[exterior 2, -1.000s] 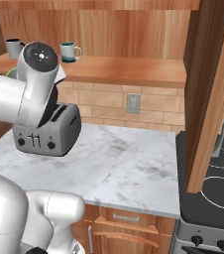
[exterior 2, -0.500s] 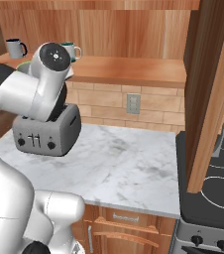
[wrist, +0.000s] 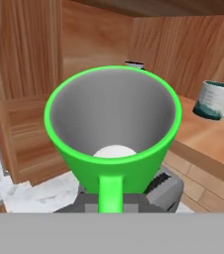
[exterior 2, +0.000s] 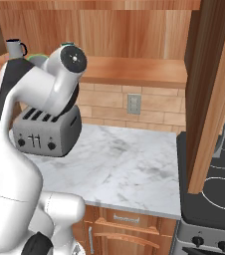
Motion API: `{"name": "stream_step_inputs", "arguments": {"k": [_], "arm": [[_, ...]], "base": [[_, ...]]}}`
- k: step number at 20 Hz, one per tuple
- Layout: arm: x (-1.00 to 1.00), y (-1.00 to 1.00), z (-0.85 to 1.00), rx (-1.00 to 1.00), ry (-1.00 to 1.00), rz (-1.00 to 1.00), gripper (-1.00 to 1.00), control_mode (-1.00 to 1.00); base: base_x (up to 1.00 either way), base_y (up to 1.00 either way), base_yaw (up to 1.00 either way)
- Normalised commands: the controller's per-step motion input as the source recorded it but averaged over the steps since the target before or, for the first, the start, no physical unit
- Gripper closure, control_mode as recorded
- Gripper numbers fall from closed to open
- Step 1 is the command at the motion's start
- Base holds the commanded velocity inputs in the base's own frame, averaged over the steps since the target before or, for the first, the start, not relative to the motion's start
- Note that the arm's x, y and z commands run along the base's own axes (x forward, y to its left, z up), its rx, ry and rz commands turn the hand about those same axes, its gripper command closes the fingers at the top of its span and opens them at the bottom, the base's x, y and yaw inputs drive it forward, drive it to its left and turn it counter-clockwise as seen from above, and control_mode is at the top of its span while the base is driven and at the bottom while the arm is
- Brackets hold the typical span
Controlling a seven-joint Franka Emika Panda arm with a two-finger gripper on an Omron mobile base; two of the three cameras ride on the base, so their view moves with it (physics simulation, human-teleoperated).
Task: Pick the mug on the counter and place it in the cabinet with the handle facing the right, like the mugs already inside.
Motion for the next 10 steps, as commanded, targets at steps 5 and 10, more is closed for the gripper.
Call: {"name": "stream_step_inputs", "arguments": {"k": [5, 10], "arm": [[0.55, -0.07, 0.13, 0.11, 0.00, 0.03, 1.00, -1.00], [0.56, 0.00, 0.03, 0.04, 0.00, 0.06, 1.00, -1.00]], "base": [[0.00, 0.00, 0.00], [0.00, 0.00, 0.00]]}}
